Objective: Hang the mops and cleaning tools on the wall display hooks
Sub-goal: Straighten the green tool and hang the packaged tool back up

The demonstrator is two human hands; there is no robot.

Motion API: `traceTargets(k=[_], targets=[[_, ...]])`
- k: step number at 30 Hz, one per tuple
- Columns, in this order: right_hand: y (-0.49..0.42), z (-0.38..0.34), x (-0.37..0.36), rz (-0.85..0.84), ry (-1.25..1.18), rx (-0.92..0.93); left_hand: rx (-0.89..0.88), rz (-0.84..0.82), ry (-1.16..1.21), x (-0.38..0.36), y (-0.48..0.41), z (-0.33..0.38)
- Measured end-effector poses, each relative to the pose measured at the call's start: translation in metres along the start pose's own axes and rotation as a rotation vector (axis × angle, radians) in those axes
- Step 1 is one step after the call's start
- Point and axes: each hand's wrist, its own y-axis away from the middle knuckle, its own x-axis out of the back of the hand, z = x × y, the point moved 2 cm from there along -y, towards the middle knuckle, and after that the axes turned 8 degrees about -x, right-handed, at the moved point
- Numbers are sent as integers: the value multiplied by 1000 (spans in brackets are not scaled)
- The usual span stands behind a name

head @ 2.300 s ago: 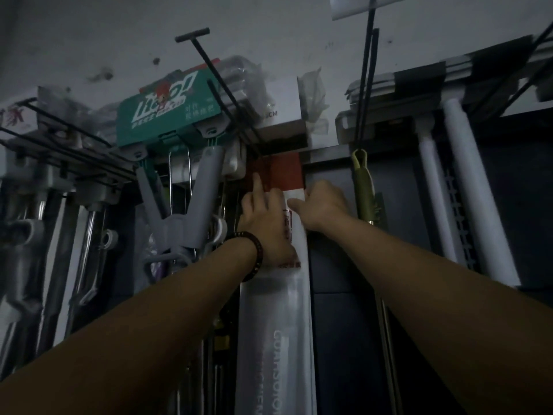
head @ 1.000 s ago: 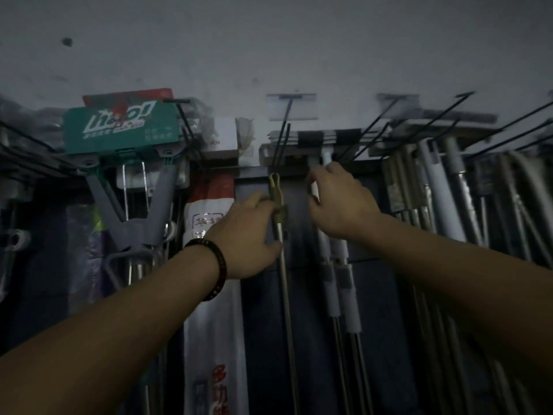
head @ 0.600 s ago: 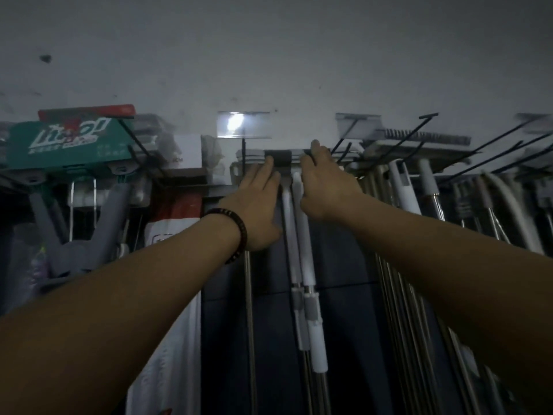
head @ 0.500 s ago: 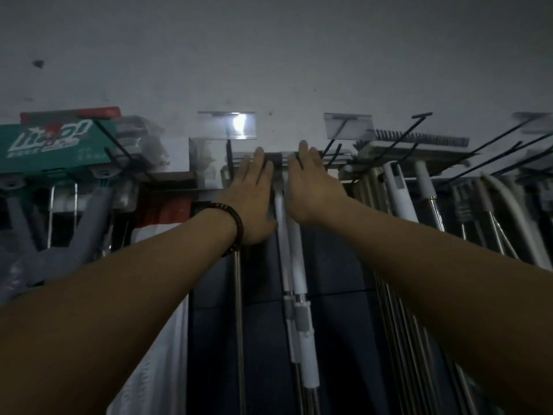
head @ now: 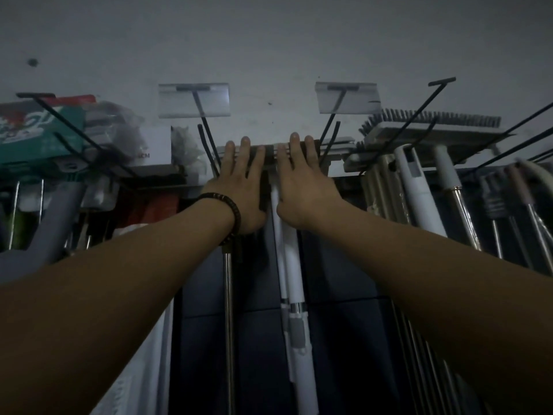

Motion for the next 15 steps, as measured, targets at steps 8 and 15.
traceTargets(k=[8, 15], targets=[[-3, 2, -6, -45, -17, 49, 8, 6, 21, -13, -4, -3], [-5, 3, 3, -151, 29, 68, 15, -44, 118, -3, -5, -3]])
